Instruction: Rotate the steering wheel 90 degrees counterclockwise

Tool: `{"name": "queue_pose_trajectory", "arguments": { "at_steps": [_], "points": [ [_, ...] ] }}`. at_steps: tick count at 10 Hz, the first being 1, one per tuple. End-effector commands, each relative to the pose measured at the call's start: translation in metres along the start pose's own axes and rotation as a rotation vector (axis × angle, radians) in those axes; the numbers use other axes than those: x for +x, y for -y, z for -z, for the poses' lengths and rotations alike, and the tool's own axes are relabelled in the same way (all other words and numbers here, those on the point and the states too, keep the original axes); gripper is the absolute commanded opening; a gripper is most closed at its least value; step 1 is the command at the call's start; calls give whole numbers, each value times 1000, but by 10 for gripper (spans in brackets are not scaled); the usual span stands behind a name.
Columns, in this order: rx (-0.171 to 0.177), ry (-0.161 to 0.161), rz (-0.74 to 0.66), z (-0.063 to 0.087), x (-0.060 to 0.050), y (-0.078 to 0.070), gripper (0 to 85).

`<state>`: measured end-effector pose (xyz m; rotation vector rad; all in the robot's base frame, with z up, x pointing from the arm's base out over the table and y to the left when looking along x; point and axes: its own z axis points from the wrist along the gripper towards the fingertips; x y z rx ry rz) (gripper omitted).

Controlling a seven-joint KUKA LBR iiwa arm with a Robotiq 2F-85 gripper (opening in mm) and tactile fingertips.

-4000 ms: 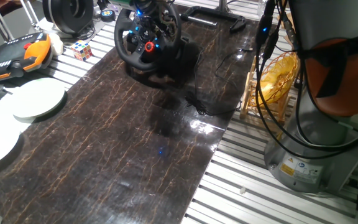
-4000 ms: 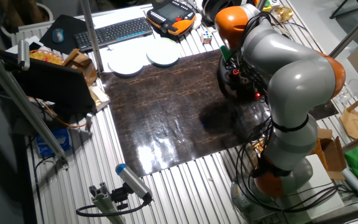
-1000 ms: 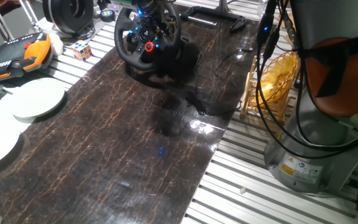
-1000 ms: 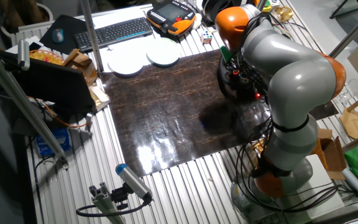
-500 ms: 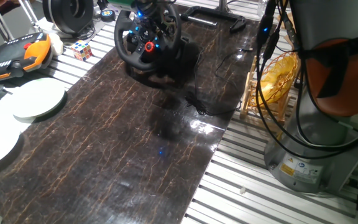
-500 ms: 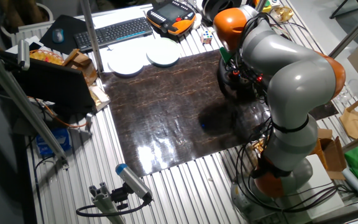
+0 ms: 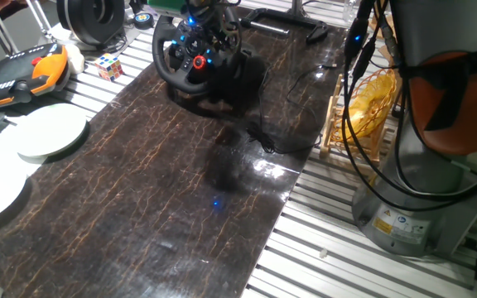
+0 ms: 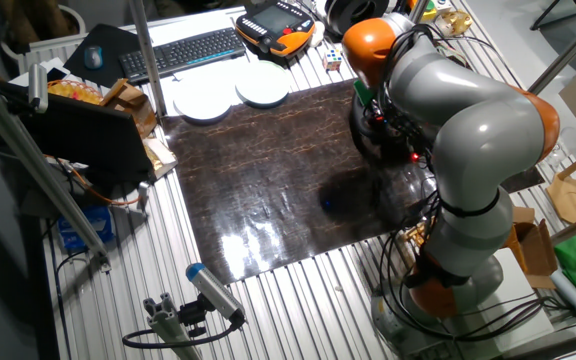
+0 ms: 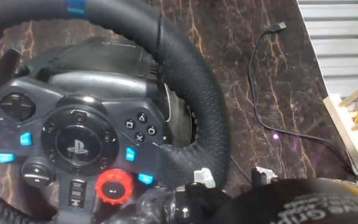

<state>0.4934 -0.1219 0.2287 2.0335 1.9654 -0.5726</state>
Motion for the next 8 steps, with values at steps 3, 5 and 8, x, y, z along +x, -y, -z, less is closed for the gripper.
{"name": "queue_pose_trajectory", "arguments": {
  "at_steps": [3,5,8],
  "points": [
    [-17,15,8,-2,-8,-1,590],
    [-17,27,-7,-4,-11,-1,743],
    [-25,39,39,-9,-23,-3,690]
  ]
}}
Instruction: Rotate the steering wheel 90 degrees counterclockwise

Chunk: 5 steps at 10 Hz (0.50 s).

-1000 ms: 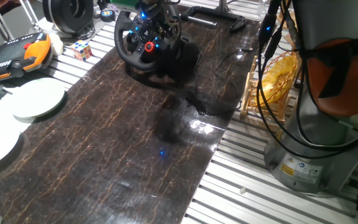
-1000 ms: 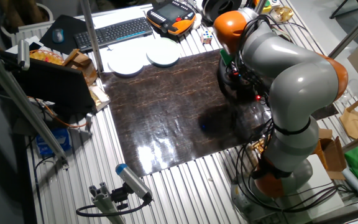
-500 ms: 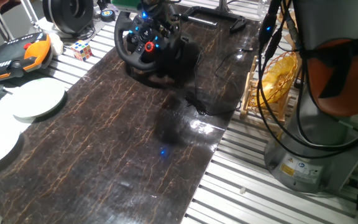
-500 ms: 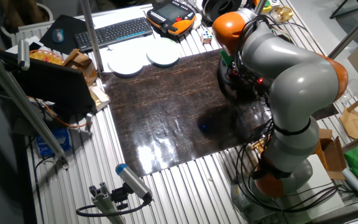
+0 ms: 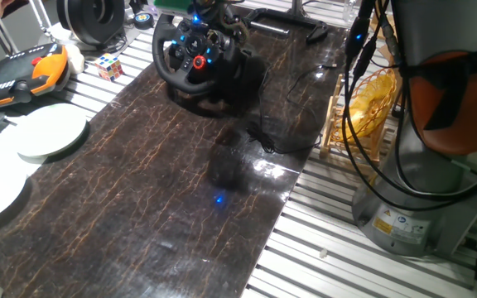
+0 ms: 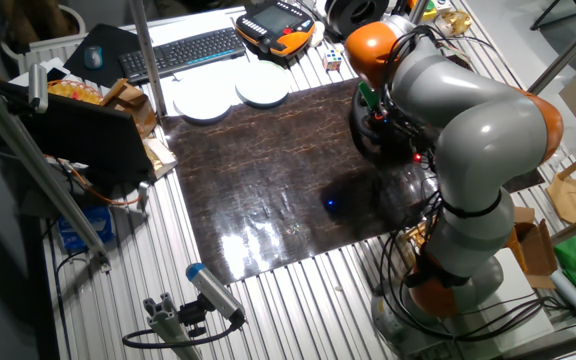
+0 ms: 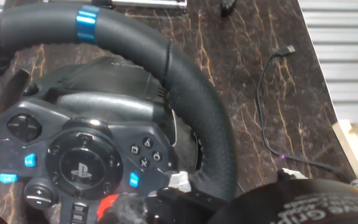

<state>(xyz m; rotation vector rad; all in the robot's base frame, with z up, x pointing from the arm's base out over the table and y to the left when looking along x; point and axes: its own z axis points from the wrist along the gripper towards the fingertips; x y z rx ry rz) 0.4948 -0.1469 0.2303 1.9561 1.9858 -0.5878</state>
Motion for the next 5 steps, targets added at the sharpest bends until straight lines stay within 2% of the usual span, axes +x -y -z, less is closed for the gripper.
{"name": "queue_pose_trajectory", "arguments": {
  "at_steps": [1,3,5],
  "points": [
    [-5,5,15,-2,-1,0,670],
    [-10,20,49,-6,-3,0,607],
    [-10,20,61,-10,-4,-1,587]
  ]
}}
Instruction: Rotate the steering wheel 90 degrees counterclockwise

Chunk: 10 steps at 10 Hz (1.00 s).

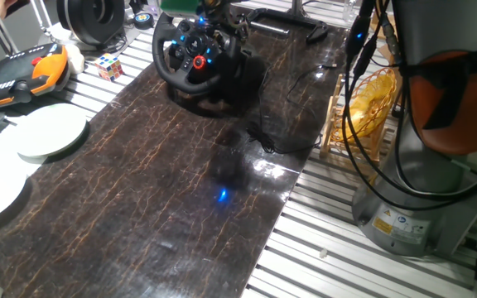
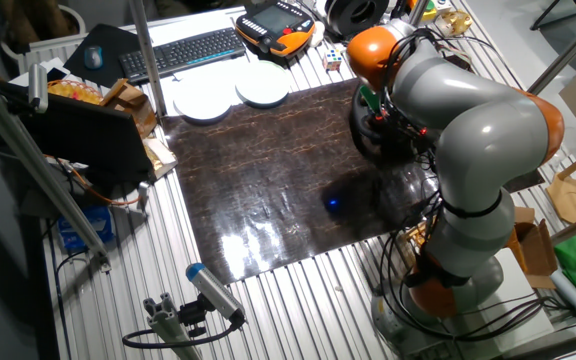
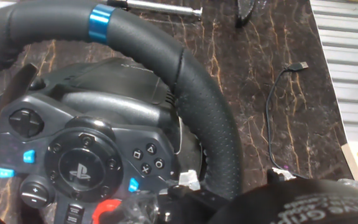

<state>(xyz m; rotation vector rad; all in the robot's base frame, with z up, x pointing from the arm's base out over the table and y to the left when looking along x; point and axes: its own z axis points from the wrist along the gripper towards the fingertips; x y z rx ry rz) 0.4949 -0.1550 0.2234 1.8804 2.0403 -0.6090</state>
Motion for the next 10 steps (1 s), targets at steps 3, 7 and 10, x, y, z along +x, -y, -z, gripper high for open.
{"name": "queue_pose_trajectory", "arguments": {
  "at_steps": [3,7,10],
  "points": [
    [0,2,17,-5,-2,-2,580],
    [-7,5,40,-11,-8,-7,577],
    [-7,4,41,-14,-9,-7,577]
  ]
}}
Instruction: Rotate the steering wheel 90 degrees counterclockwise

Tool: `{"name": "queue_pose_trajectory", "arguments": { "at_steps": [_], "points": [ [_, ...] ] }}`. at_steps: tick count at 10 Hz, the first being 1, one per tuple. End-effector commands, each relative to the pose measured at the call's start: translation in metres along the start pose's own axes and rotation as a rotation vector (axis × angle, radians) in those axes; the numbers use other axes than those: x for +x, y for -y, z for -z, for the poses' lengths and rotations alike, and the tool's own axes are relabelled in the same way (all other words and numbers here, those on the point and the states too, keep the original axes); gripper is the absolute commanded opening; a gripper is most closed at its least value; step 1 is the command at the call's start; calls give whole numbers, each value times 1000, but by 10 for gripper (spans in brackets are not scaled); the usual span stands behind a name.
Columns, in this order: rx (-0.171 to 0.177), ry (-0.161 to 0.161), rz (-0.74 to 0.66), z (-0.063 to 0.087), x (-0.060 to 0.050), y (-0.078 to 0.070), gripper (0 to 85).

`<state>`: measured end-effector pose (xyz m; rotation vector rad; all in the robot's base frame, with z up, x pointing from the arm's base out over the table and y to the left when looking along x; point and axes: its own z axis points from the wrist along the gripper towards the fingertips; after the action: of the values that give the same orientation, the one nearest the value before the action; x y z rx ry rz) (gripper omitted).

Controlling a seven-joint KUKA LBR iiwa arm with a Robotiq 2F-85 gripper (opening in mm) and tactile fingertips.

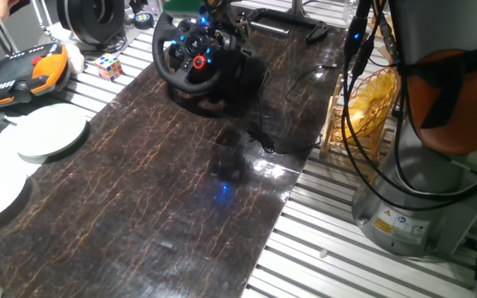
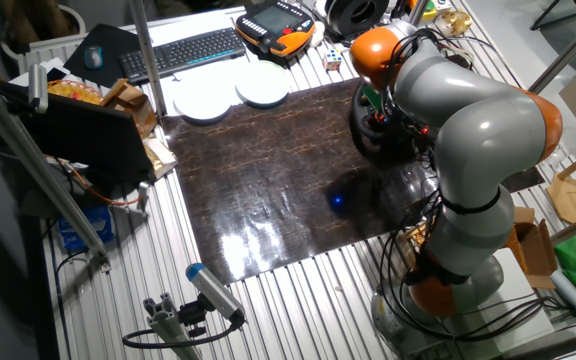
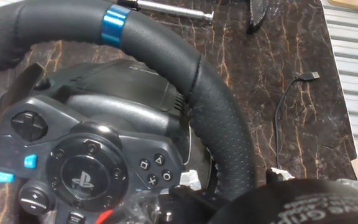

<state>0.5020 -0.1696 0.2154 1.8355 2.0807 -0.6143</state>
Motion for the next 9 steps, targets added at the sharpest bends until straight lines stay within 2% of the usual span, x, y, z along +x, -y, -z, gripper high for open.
{"name": "queue_pose_trajectory", "arguments": {
  "at_steps": [1,3,4,7,9],
  "points": [
    [0,1,2,0,0,0,577],
    [-3,2,5,-1,0,0,577],
    [-9,-10,5,-1,0,0,577],
    [-23,14,24,-1,0,0,577],
    [-16,5,26,-1,0,0,577]
  ]
}}
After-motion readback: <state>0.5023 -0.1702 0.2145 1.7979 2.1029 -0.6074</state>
